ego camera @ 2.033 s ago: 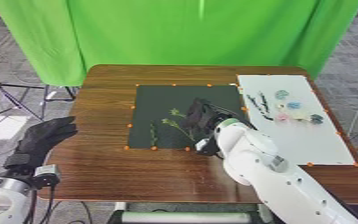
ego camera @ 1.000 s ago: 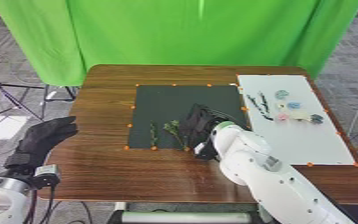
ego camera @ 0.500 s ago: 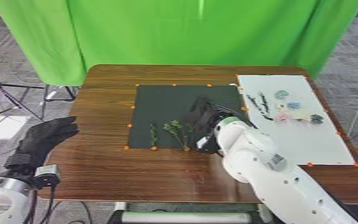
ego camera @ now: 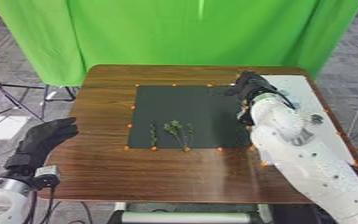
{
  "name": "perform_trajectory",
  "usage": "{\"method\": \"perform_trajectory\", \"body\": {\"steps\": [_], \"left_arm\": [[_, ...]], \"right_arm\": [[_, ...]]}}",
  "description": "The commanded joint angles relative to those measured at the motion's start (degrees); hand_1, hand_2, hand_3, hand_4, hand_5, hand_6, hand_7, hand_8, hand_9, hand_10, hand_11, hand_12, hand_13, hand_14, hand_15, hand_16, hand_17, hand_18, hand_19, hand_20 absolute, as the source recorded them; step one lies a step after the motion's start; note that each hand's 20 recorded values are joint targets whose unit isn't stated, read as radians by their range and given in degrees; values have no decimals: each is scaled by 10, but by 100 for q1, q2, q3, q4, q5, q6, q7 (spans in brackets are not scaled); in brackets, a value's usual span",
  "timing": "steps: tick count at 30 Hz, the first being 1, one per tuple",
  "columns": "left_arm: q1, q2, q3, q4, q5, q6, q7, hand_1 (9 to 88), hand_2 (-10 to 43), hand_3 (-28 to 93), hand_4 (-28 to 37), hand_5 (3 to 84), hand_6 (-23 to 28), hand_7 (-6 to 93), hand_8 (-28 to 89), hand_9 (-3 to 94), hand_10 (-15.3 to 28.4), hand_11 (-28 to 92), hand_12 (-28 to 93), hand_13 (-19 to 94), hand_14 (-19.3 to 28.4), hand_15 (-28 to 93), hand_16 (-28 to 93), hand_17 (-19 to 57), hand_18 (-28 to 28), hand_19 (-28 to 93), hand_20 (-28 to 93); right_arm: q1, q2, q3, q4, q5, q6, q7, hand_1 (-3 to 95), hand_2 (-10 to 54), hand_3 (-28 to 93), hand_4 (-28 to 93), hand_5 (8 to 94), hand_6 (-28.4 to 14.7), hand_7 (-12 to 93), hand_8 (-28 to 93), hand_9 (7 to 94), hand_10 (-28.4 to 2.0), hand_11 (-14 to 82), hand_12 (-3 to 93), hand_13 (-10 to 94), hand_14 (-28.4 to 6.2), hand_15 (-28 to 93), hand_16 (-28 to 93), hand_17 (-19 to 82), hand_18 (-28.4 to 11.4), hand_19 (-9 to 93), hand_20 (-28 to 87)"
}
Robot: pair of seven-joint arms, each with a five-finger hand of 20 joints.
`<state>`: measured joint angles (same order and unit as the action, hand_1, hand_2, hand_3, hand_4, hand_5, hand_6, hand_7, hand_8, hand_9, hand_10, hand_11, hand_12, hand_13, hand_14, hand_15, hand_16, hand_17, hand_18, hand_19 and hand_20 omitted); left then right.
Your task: Arrange flowers
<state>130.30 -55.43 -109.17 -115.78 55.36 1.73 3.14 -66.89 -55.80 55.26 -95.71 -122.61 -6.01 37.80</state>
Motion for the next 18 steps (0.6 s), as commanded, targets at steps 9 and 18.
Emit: {"method": "perform_trajectory", "body": {"steps": [9,18], "left_arm": [[138,-71,-84,-67,16,-76,-117,252,-23,629,-188,466,52,127,-53,449,138,223,154,343,189,222,46,21,159,126,188],[161,-109,-68,-80,19,-114,-143,254,-24,628,-188,465,51,127,-53,448,139,223,154,343,189,222,46,21,159,126,187]], "right_arm": [[309,274,388,533,19,-764,445,333,-95,595,-86,608,-16,115,-50,666,-190,90,199,906,-38,498,370,652,-102,932,446],[159,234,513,788,33,-1216,588,330,-95,587,-87,595,-13,104,-48,642,-190,88,184,904,-42,490,365,647,-106,932,437]]}}
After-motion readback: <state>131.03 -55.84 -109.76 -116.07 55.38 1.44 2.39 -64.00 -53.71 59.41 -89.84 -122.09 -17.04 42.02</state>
